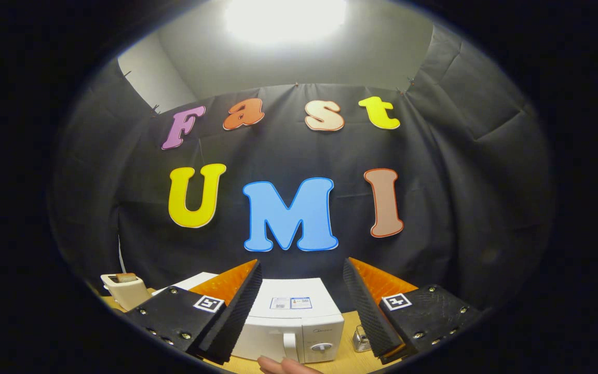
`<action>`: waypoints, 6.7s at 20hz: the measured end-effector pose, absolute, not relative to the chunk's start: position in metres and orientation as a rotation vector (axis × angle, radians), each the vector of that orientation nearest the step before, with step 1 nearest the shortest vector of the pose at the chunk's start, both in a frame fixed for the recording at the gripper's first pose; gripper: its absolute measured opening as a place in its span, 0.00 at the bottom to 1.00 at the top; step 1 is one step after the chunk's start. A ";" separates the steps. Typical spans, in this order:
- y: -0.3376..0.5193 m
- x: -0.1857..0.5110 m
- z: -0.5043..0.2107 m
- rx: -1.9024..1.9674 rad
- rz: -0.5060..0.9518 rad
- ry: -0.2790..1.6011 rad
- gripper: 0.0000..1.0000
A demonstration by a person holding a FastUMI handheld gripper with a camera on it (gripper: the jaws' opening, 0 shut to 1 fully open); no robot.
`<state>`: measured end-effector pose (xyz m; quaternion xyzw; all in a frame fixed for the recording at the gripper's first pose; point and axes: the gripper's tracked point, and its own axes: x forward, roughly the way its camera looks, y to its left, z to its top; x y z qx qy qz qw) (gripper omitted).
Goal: Open the microwave, put the food inside, and close the microwave door.
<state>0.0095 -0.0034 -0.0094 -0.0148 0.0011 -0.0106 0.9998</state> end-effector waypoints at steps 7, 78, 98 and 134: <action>-0.009 0.015 -0.026 0.012 -0.001 0.068 0.95; 0.019 -0.023 -0.280 -0.027 0.182 0.462 0.08; 0.188 -0.231 -0.238 -0.085 0.493 0.353 0.06; 0.201 -0.356 -0.219 -0.153 0.765 0.219 0.97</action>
